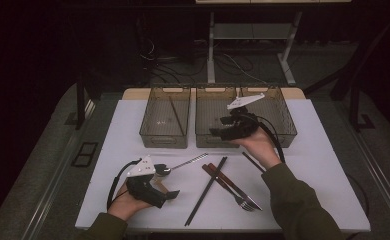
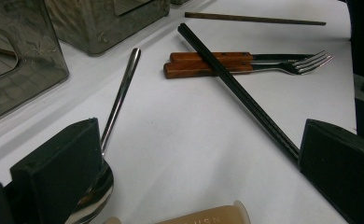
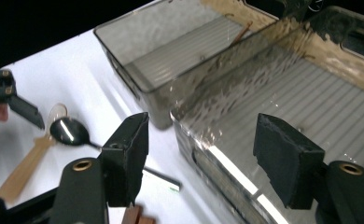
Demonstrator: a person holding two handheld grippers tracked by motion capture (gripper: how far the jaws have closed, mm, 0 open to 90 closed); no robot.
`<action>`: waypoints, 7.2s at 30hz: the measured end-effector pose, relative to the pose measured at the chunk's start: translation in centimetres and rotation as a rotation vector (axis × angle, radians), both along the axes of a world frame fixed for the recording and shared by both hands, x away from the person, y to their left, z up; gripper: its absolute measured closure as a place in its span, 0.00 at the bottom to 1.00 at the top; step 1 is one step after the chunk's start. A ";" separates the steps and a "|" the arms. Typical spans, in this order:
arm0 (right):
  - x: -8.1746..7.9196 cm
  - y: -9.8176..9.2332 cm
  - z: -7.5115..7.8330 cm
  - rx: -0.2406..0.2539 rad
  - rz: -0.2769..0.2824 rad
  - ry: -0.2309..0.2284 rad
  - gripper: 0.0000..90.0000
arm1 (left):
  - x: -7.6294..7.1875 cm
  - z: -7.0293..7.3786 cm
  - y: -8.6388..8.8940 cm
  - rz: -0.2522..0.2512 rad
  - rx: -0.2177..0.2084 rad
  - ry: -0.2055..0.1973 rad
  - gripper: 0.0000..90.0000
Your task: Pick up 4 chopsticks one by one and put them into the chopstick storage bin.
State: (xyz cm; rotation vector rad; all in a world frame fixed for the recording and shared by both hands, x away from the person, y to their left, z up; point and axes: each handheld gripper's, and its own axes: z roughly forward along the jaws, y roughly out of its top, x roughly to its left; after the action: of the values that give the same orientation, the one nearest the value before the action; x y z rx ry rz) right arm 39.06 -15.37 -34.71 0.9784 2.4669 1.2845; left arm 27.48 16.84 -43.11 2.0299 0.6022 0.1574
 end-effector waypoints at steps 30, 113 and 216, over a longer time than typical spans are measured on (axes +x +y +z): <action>-7.8 -9.8 -5.1 -0.034 -0.041 0.035 0.39 | 0.0 0.0 0.2 0.011 0.012 -0.002 0.00; -11.1 -14.9 -7.0 -0.161 -0.075 0.102 0.95 | -0.1 0.0 0.2 -0.001 0.025 -0.008 0.00; 0.8 0.8 -0.4 -0.030 -0.027 0.020 0.95 | -0.2 -0.2 0.2 0.037 0.007 0.004 0.00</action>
State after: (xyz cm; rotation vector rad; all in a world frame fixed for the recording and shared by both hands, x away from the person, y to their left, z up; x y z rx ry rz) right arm 39.82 -14.54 -35.16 1.0185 2.4716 1.2320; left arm 27.25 17.07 -43.32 2.0275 0.6424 0.1781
